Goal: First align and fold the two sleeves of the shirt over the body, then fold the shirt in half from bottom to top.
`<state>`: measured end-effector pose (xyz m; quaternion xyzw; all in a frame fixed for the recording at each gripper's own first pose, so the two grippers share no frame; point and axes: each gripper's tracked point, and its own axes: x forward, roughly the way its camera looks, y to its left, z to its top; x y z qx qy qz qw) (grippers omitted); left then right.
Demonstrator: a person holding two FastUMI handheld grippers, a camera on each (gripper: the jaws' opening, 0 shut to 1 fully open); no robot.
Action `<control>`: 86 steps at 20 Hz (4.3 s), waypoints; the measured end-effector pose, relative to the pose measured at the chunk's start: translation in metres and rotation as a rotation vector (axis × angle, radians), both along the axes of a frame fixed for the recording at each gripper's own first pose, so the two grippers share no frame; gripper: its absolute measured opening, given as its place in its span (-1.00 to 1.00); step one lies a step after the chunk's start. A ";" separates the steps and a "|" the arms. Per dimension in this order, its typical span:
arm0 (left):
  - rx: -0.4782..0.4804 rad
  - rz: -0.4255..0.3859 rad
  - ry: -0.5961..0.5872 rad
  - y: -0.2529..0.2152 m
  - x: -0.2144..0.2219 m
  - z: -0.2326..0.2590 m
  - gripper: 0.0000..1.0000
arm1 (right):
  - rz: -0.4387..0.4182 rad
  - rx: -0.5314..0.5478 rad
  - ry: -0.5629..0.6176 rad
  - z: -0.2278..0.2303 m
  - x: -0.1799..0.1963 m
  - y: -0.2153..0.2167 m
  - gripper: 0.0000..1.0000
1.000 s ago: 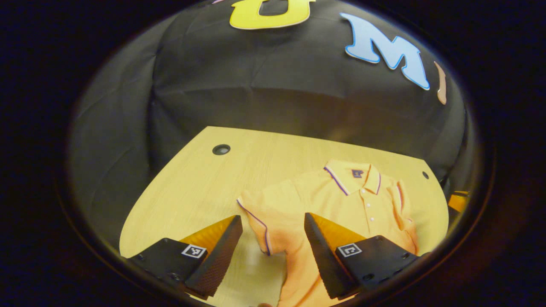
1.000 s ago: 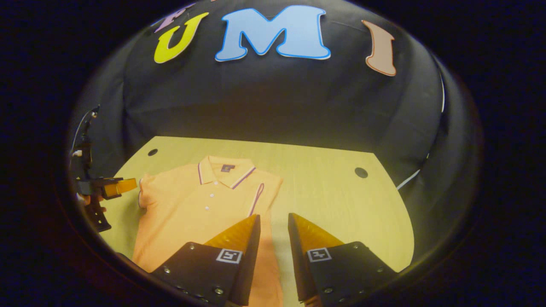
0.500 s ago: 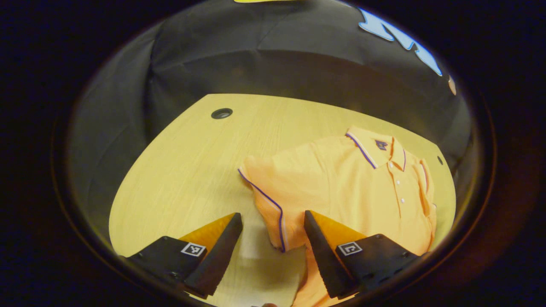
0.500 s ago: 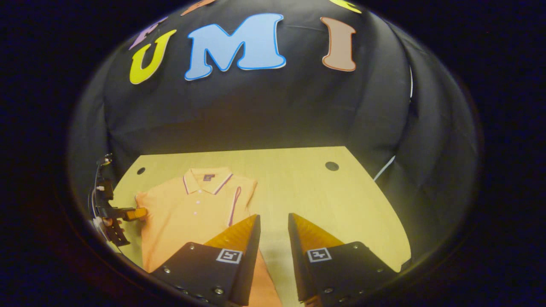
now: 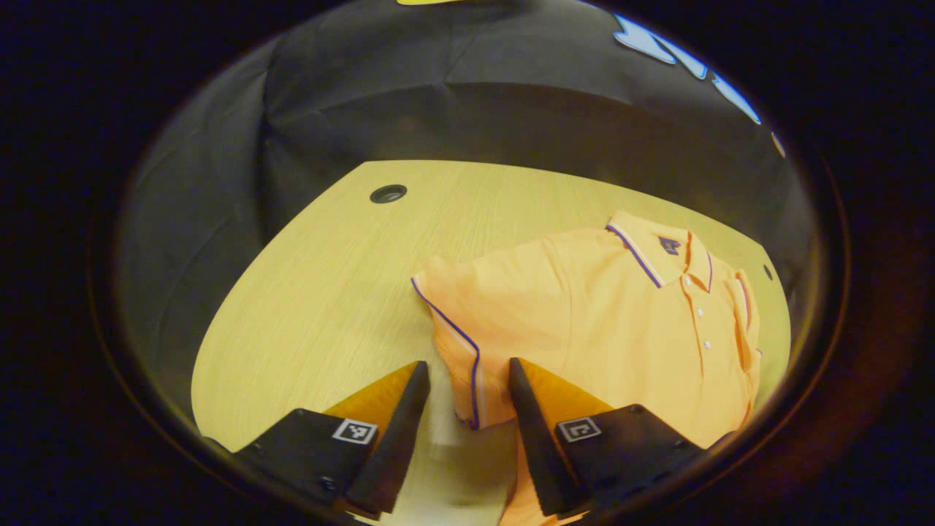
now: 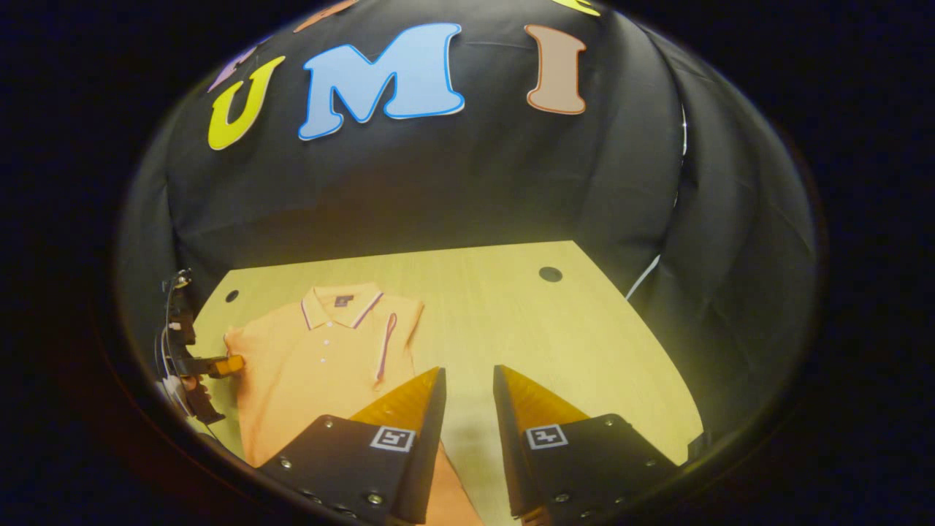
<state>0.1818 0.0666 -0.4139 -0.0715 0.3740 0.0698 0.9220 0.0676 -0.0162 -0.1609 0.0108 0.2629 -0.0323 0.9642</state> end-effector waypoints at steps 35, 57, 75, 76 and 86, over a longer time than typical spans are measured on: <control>0.333 -0.698 0.002 -0.222 0.007 0.019 -0.53 | -0.084 0.050 0.037 -0.030 -0.033 -0.041 -0.19; 0.136 -0.394 0.110 -0.100 -0.205 0.016 1.00 | 0.177 0.085 0.242 -0.118 -0.097 0.019 -0.18; 0.138 -0.382 0.259 -0.070 -0.334 -0.022 0.96 | 0.214 0.060 0.601 -0.201 -0.229 0.019 0.39; 0.145 -0.394 0.268 -0.070 -0.333 -0.022 0.89 | 0.213 0.047 0.615 -0.204 -0.232 0.019 0.31; 0.054 -0.383 0.324 -0.082 -0.330 -0.025 0.49 | 0.240 -0.076 0.710 -0.209 -0.233 0.021 0.41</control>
